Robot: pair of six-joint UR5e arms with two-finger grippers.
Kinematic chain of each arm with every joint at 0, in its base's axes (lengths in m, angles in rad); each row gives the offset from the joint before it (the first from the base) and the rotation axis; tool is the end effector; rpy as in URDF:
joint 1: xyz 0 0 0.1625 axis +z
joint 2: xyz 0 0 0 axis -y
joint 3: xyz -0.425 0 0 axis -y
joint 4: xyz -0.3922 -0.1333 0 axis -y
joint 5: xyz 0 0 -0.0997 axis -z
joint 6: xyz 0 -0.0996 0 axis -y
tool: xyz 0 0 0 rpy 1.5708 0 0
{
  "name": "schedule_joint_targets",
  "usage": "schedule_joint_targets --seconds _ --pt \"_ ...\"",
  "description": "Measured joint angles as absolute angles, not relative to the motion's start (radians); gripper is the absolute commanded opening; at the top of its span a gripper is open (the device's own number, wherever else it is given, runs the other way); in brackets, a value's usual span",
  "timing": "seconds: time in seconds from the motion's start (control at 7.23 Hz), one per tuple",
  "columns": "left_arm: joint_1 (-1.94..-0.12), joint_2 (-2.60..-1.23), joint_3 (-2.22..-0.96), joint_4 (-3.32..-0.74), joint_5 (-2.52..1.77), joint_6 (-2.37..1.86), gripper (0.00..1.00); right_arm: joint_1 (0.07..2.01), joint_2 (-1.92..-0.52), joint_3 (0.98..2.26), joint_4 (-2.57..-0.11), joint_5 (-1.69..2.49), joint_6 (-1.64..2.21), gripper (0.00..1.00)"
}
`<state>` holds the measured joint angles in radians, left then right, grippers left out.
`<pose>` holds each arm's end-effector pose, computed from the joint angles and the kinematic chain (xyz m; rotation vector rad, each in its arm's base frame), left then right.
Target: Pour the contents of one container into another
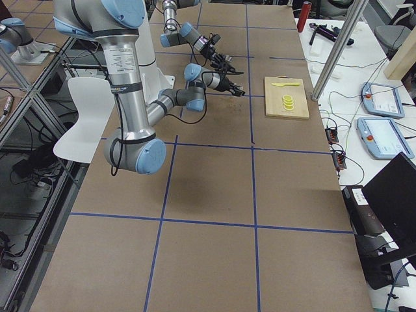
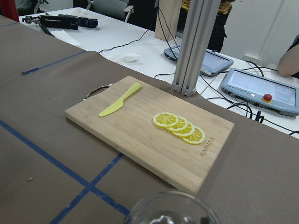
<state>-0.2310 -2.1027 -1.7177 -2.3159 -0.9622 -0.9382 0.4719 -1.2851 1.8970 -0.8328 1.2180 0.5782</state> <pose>0.5563 -0.3263 0.1959 1.0215 1.0309 -0.1045 -0.4171 -0.4012 0.2682 1.1126 -0.7933 -0.1993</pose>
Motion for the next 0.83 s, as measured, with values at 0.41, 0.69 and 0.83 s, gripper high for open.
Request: schedule_joint_targets --seconds 0.41,0.69,0.83 --pt "-0.232 -2.121 -1.687 -2.404 -1.090 -0.852 0.00 0.478 -1.251 1.949 -0.950 1.268 0.460 0.00" --pt "-0.237 -2.178 -1.613 -2.411 -1.113 -0.845 0.00 0.478 -1.242 1.957 -0.953 1.273 0.450 0.00" --pt "-0.243 -2.204 -1.579 -2.411 -1.115 -0.844 0.00 0.476 -1.238 1.958 -0.957 1.270 0.451 0.00"
